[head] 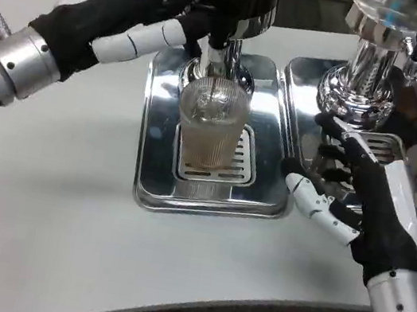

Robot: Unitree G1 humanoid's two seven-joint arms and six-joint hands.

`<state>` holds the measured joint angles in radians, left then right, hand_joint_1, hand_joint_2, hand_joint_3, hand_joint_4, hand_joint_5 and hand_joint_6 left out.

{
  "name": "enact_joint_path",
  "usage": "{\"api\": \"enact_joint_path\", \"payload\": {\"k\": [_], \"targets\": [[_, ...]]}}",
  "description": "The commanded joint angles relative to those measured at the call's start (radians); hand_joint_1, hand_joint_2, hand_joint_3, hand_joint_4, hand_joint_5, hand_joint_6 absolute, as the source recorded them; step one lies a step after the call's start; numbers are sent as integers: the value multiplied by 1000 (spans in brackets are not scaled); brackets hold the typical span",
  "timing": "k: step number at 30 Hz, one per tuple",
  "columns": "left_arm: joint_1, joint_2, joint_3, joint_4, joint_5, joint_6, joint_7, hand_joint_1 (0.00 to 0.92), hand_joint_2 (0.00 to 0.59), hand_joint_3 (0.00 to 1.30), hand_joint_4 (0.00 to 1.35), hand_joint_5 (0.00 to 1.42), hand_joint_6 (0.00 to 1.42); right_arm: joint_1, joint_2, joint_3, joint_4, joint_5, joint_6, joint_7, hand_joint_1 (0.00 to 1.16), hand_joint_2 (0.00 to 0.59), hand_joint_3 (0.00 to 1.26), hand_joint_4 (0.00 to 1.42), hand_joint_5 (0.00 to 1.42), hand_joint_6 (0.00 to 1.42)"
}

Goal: Grasp the cup under the faucet to collect the drink, then remove the cup.

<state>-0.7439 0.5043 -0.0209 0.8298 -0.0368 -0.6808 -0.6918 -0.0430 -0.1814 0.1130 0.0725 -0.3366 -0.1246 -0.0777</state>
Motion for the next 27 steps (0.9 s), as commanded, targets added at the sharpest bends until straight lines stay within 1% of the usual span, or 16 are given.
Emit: {"api": "enact_joint_path", "payload": {"k": [1, 3, 6, 10, 15, 16, 18, 27], "targets": [[10, -9, -4, -18, -11, 0, -35, 24, 71, 223, 221, 262, 544, -16, -10, -15, 11, 11, 0, 6, 525, 235, 197, 148, 235, 360], [11, -10, -4, -20, -12, 1, -36, 27, 71, 223, 221, 262, 545, -18, -11, -16, 14, 11, -1, 7, 526, 233, 197, 149, 235, 360], [13, -11, -3, -23, -15, 2, -39, 30, 71, 223, 222, 262, 545, -22, -11, -17, 19, 13, -2, 8, 536, 225, 135, 123, 211, 326], [15, -12, -2, -30, -20, 4, -46, 32, 75, 223, 222, 262, 549, -97, 3, 23, 77, -7, 23, 28, 541, 223, 129, 119, 210, 324], [19, -13, 1, -39, -23, 10, -52, 34, 76, 225, 222, 262, 554, -145, 9, 38, 139, -15, 28, 25, 544, 222, 113, 112, 210, 324], [19, -13, 1, -41, -23, 11, -53, 34, 77, 226, 222, 262, 554, -154, 12, 39, 153, -14, 26, 22, 546, 209, 62, 66, 170, 303], [21, -12, 2, -45, -24, 14, -55, 34, 77, 228, 222, 262, 555, -170, 14, 44, 175, -19, 20, 16, 549, 200, 21, 29, 149, 271], [28, -7, 3, -61, -33, 25, -57, 35, 77, 232, 222, 268, 557, -206, 18, 56, 228, -40, 15, -7, 550, 199, 0, 0, 98, 203]]}}
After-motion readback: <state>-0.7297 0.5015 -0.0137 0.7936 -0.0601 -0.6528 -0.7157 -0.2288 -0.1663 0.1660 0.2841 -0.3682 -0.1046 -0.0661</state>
